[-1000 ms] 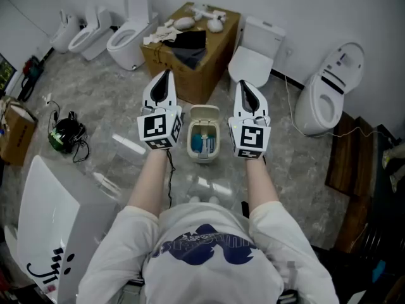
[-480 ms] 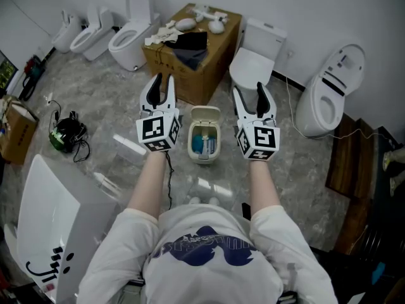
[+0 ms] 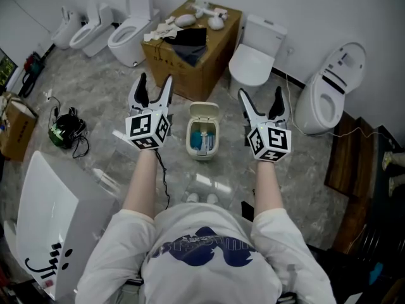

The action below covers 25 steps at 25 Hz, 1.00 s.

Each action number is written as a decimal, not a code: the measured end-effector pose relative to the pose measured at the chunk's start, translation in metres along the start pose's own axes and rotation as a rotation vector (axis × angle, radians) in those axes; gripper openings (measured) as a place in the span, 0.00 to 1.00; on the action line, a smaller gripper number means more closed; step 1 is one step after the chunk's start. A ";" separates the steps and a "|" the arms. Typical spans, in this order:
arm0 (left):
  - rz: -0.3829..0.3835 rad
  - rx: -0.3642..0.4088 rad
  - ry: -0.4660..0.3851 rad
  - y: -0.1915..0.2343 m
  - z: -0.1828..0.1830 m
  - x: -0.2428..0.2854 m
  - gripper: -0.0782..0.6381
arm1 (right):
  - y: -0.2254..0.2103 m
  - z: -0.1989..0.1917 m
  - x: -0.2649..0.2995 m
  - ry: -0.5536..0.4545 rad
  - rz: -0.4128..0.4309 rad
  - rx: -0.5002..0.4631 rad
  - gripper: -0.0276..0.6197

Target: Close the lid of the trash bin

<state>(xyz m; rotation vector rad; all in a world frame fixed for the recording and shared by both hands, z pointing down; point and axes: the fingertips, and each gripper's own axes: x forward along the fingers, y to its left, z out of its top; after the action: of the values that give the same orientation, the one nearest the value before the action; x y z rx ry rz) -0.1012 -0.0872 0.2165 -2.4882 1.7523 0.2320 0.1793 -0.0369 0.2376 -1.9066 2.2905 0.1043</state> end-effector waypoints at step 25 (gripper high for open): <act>0.116 0.071 0.090 -0.010 -0.019 -0.026 0.53 | -0.065 -0.041 -0.004 0.103 0.057 0.017 0.81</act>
<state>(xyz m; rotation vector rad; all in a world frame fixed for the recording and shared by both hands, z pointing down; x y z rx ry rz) -0.0987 -0.0629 0.2400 -2.3868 1.9064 0.0654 0.2410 -0.0519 0.2819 -1.8798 2.4042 -0.0067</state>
